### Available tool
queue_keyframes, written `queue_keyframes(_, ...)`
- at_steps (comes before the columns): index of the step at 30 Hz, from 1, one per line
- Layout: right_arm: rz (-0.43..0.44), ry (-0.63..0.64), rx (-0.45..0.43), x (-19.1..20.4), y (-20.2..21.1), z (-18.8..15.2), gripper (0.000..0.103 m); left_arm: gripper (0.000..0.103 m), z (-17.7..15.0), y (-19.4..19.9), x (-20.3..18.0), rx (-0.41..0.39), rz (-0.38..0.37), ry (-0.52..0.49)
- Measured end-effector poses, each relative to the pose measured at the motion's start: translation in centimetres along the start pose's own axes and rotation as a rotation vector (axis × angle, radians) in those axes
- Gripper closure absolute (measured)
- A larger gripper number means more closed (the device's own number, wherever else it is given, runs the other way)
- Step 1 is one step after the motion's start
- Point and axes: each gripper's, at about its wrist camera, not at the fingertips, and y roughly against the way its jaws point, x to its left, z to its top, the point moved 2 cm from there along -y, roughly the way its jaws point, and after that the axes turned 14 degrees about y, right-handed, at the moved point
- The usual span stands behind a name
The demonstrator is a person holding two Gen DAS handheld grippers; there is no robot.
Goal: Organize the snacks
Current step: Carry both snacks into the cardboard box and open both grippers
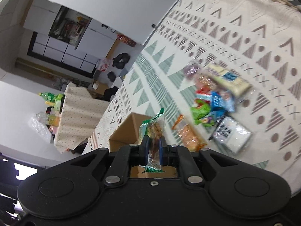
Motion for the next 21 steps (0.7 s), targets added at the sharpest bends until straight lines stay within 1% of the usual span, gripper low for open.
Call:
queue_keyframes(13,0.041,0.076,0.059,5.8,-4.4,-1.5,0.092,0.069,4.8,-0.1,2.5,-0.031,0.019,0.063)
queue_keyframes(17,0.046,0.101,0.086,7.1,-6.3,-2.2,0.093,0.069,5.9,-0.8,3.3,-0.028,0.029,0.076)
queue_keyframes(19,0.059,0.112,0.085,7.6,-7.0,-2.3,0.096,0.069,6.3,-1.4,3.6,-0.024,0.038,0.079)
queue_keyframes(21,0.052,0.119,0.088,7.9,-7.7,-2.3,0.096,0.069,6.6,-2.1,3.8,-0.022,0.046,0.083)
